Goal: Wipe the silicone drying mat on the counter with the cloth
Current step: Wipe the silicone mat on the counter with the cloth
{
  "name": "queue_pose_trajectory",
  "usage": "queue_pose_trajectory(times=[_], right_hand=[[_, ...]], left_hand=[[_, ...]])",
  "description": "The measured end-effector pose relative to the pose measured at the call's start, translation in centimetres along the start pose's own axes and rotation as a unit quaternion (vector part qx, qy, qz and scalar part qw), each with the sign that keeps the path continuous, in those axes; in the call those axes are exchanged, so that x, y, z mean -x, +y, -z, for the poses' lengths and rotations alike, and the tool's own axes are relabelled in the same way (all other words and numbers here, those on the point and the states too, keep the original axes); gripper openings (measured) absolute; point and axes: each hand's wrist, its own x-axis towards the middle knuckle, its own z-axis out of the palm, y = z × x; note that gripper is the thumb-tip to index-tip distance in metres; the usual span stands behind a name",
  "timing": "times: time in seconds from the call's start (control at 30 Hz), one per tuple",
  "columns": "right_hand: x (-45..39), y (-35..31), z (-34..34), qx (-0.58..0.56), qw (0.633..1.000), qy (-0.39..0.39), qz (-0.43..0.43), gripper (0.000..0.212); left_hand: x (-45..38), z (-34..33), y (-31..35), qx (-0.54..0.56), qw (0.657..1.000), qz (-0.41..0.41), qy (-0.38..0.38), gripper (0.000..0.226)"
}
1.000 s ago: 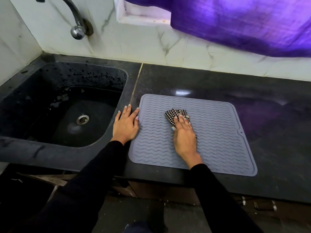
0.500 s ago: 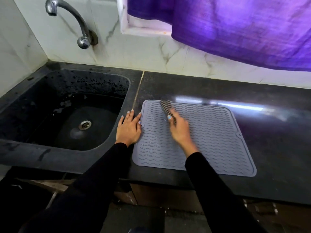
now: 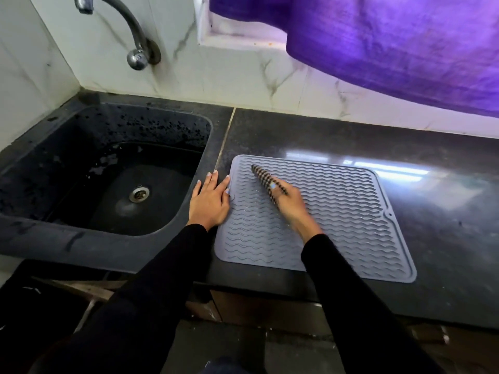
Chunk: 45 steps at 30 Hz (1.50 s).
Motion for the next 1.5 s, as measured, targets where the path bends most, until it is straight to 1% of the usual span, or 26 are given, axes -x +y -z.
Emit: queue_pose_trajectory(times=[0.03,0.07,0.1,0.13,0.17,0.2,0.23,0.3,0.33,0.4,0.43,0.5,0.63,0.73,0.8,0.83,0.87,0.9,0.93,1.0,1.03,1.1,1.17,1.23,1.3,1.5], right_hand=[[-0.3,-0.8,0.9,-0.167,0.984,0.014,-0.067,0.033],[-0.8,-1.1,1.5,-0.285,0.952,0.037,-0.11,0.031],[-1.1,-1.2,1.7,-0.332,0.933,0.067,-0.119,0.033],[-1.1,-1.4,1.7,-0.304,0.943,0.089,-0.103,0.034],[-0.9,-2.0,1.4,-0.222,0.968,0.098,-0.064,0.036],[-0.5,-2.3,0.8,-0.109,0.989,0.096,-0.012,0.037],[0.0,-2.5,-0.2,0.008,0.996,0.084,0.041,0.038],[1.1,-1.9,-2.6,0.182,0.976,0.019,0.12,0.042],[1.5,-1.1,-4.0,0.262,0.954,-0.006,0.144,0.045],[2.2,0.8,-6.3,0.4,0.899,0.0,0.182,0.052],[2.6,1.4,-6.8,0.433,0.881,0.022,0.19,0.054],[2.4,2.1,-7.1,0.44,0.877,0.037,0.189,0.056],[1.9,1.7,-6.5,0.426,0.879,0.03,0.211,0.051],[1.6,1.3,-5.4,0.359,0.912,0.001,0.198,0.045],[0.6,0.5,-4.3,0.237,0.963,-0.031,0.122,0.04],[0.3,-0.4,-3.6,0.123,0.99,-0.037,0.06,0.037],[0.2,-1.2,-2.9,0.006,0.999,-0.03,0.008,0.034],[0.2,-1.7,-2.3,-0.064,0.998,-0.014,-0.018,0.031],[0.7,-2.2,-1.9,-0.051,0.999,-0.004,-0.016,0.03],[2.8,-2.9,-2.3,0.104,0.993,-0.013,0.045,0.033],[4.0,-2.7,-3.0,0.207,0.974,-0.026,0.085,0.038],[6.7,-1.4,-5.5,0.392,0.91,-0.036,0.133,0.047],[7.8,1.1,-7.7,0.489,0.853,0.002,0.184,0.057],[7.7,2.5,-8.6,0.5,0.847,0.018,0.182,0.062],[7.2,2.9,-8.2,0.485,0.852,0.022,0.197,0.054],[6.8,2.2,-5.2,0.324,0.923,-0.039,0.202,0.045]], left_hand=[[0.1,0.1,0.1,0.001,1.0,-0.001,0.0,0.055],[0.1,0.1,0.1,0.002,1.0,-0.001,-0.001,0.058],[0.1,0.1,0.2,0.002,1.0,-0.001,-0.002,0.061],[0.1,0.0,0.3,0.001,1.0,-0.002,0.001,0.062],[0.1,0.0,0.3,-0.001,1.0,-0.003,0.004,0.063],[0.1,0.1,0.3,-0.003,1.0,-0.001,0.006,0.065],[0.0,0.1,0.3,-0.006,1.0,-0.001,0.008,0.068],[-0.1,0.1,0.2,-0.018,1.0,0.0,0.006,0.071],[-0.2,0.0,0.3,-0.027,1.0,0.001,0.004,0.069],[-0.2,-0.1,0.3,-0.038,0.999,0.004,0.002,0.065],[-0.2,-0.1,0.4,-0.039,0.999,0.005,0.002,0.064],[-0.2,-0.2,0.3,-0.042,0.999,0.008,0.001,0.063],[-0.4,-0.4,0.2,-0.048,0.999,0.007,-0.005,0.057],[-0.3,-0.3,0.2,-0.042,0.999,0.006,-0.005,0.062],[-0.3,-0.2,0.1,-0.033,0.999,0.004,-0.008,0.063],[-0.2,-0.1,0.0,-0.025,1.0,0.003,-0.009,0.064],[-0.2,0.0,-0.1,-0.019,1.0,0.002,-0.01,0.064],[-0.2,0.1,-0.1,-0.016,1.0,0.0,-0.011,0.065],[-0.2,0.1,-0.1,-0.014,1.0,-0.002,-0.009,0.065],[-0.2,0.1,-0.2,-0.012,1.0,-0.006,-0.005,0.065],[-0.2,0.1,-0.3,-0.01,1.0,-0.006,-0.003,0.066],[-0.2,0.1,-0.3,-0.009,1.0,-0.01,0.005,0.069],[-0.2,0.1,-0.3,-0.011,1.0,-0.013,0.006,0.067],[-0.2,0.1,-0.3,-0.01,1.0,-0.013,0.01,0.066],[-0.2,0.1,-0.2,-0.008,1.0,-0.015,0.013,0.065],[-0.2,0.0,-0.4,-0.002,1.0,-0.016,0.01,0.065]])
